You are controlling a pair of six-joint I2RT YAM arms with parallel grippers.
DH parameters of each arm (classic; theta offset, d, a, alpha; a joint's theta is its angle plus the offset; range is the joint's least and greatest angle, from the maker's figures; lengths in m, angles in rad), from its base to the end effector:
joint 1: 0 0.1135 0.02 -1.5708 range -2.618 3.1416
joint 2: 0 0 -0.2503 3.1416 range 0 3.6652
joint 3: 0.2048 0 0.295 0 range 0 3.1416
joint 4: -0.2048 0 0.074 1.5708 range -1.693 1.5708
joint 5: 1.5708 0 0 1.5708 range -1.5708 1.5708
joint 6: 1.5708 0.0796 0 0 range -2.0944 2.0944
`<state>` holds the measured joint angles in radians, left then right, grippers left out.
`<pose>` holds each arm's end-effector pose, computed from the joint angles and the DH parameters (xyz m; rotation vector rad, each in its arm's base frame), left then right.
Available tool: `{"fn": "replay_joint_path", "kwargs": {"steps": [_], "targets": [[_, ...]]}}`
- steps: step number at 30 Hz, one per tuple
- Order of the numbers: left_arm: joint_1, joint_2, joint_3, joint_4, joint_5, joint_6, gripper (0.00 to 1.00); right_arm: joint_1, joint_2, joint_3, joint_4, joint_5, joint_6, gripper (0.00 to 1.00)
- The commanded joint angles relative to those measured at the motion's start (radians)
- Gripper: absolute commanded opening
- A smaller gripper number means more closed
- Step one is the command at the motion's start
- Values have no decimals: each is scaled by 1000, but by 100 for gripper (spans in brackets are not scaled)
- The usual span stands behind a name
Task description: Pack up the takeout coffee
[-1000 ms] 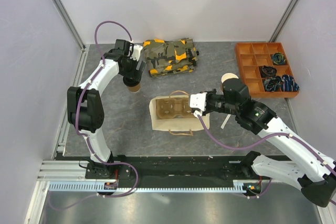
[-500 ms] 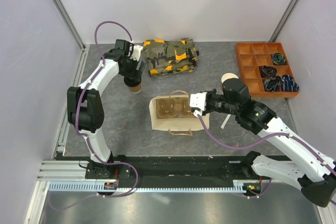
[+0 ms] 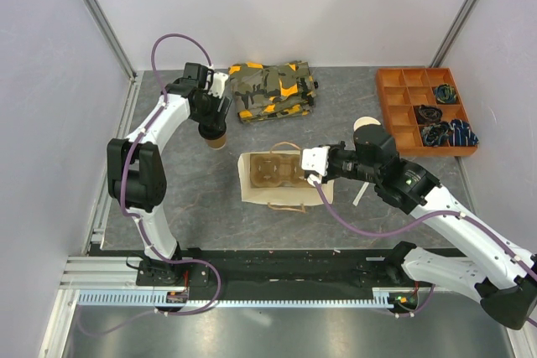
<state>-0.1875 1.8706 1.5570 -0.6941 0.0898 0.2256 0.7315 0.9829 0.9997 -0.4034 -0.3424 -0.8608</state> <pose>0.4594 -0.0944 0.1910 0.5609 2.5136 -0.1015 0.2106 0.2249 0.3304 -1.5354 1.1889 0.2490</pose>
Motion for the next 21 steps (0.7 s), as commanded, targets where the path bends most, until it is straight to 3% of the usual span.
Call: {"fn": "replay_joint_path", "kwargs": {"steps": [1, 13, 21], "targets": [[-3, -22, 35, -36, 47, 17, 65, 5, -1, 40, 31, 3, 8, 0], [-3, -85, 31, -74, 60, 26, 58, 3, 7, 39, 46, -3, 11, 0], [-3, -129, 133, -142, 117, -18, 56, 0, 22, 48, 46, 11, 31, 0]]}}
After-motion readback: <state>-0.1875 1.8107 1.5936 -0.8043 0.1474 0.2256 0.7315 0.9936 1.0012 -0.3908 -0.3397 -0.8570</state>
